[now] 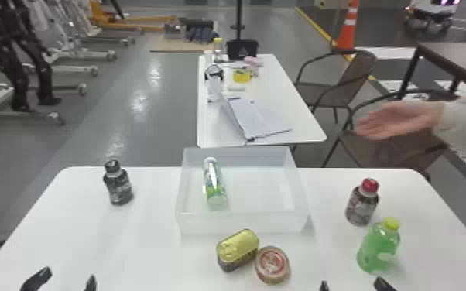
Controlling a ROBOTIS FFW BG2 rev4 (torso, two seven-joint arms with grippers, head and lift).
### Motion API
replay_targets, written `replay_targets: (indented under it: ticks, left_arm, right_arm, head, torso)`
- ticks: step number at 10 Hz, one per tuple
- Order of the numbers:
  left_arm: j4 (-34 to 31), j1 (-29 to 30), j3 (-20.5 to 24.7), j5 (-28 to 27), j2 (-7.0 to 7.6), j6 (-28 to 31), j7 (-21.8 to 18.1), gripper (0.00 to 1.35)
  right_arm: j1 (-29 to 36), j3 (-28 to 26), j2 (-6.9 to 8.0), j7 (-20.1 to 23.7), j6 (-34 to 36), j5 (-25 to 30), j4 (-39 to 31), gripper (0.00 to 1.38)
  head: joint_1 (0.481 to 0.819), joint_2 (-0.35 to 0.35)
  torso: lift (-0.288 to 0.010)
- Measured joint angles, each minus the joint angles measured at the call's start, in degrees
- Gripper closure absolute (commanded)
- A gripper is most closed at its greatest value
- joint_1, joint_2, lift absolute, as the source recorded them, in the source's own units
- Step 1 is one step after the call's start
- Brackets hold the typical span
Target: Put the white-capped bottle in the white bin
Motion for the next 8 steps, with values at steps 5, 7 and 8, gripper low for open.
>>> replay_targets:
  ticks: [5, 7, 8]
  left_arm:
    - [0.0, 0.0, -0.3, 0.3, 0.00, 0.1, 0.0, 0.30]
    - [0.0, 0.0, -0.6, 0.5, 0.00, 0.3, 0.0, 0.30]
    - [0.0, -0.1, -0.7, 0.6, 0.00, 0.5, 0.0, 0.30]
  right_arm:
    - [0.0, 0.0, 0.04, 0.0, 0.0, 0.0, 0.0, 0.09]
    - [0.0, 0.0, 0.03, 0.0, 0.0, 0.1, 0.0, 0.09]
    - [0.0, 0.0, 0.03, 0.0, 0.0, 0.1, 0.0, 0.09]
  head:
    - [0.549, 0.000]
    - [0.549, 0.000]
    - [0.549, 0.000]
  torso:
    - [-0.100]
    - [-0.100]
    - [-0.100]
